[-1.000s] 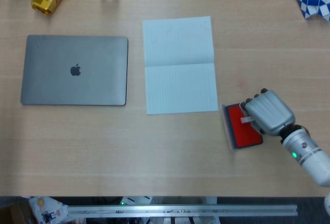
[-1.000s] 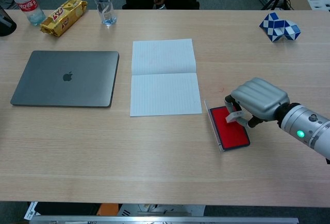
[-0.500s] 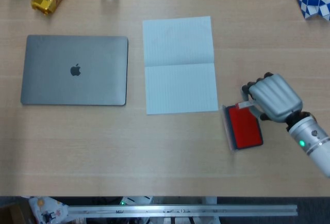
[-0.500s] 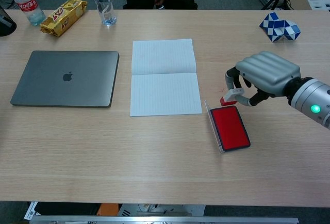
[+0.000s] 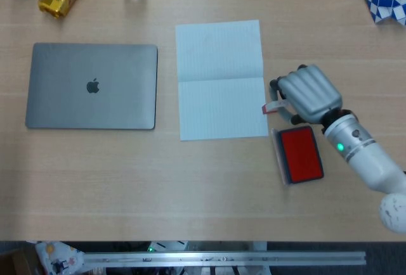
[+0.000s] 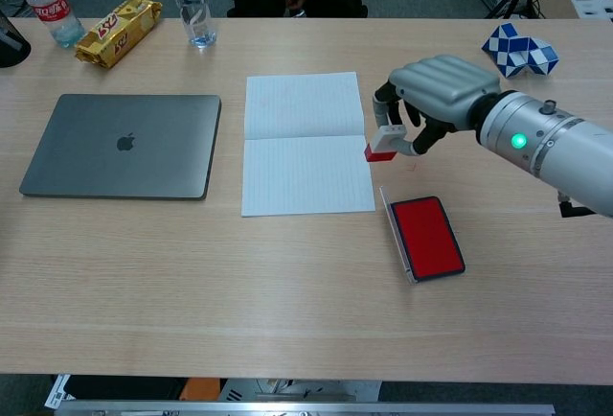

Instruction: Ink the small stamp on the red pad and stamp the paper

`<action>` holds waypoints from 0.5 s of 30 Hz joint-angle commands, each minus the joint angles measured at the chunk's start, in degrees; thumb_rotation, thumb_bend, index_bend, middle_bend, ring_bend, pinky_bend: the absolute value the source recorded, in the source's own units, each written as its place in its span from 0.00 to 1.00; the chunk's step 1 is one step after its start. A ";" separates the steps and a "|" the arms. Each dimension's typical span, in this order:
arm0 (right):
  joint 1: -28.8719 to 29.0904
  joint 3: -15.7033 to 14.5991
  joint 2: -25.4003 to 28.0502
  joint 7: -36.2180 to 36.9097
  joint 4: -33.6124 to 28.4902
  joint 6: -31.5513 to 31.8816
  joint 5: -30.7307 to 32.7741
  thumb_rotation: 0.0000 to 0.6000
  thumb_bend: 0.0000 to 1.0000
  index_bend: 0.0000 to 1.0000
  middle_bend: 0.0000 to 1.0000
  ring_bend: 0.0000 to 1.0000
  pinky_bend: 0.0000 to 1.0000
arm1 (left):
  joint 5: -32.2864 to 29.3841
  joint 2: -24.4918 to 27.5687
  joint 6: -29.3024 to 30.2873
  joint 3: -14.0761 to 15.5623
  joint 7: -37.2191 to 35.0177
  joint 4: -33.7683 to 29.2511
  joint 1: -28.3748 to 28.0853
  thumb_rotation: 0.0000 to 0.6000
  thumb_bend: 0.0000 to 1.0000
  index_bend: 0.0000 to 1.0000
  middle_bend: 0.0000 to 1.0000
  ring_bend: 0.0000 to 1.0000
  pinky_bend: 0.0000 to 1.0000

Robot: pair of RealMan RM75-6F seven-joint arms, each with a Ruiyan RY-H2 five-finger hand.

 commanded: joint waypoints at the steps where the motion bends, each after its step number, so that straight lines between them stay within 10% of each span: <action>1: 2.54 -0.40 -3.56 -2.58 2.71 -0.58 3.05 1.00 0.37 0.76 0.67 0.55 0.43 | -0.13 0.04 -0.17 0.03 -0.12 0.18 0.01 1.00 0.21 0.09 0.00 0.01 0.00; 15: 7.05 -2.20 -13.02 -6.21 11.17 0.21 8.08 1.00 0.37 0.77 0.67 0.55 0.43 | -0.98 0.04 -0.52 -0.04 -1.07 1.28 0.30 1.00 0.21 0.09 0.00 0.01 0.00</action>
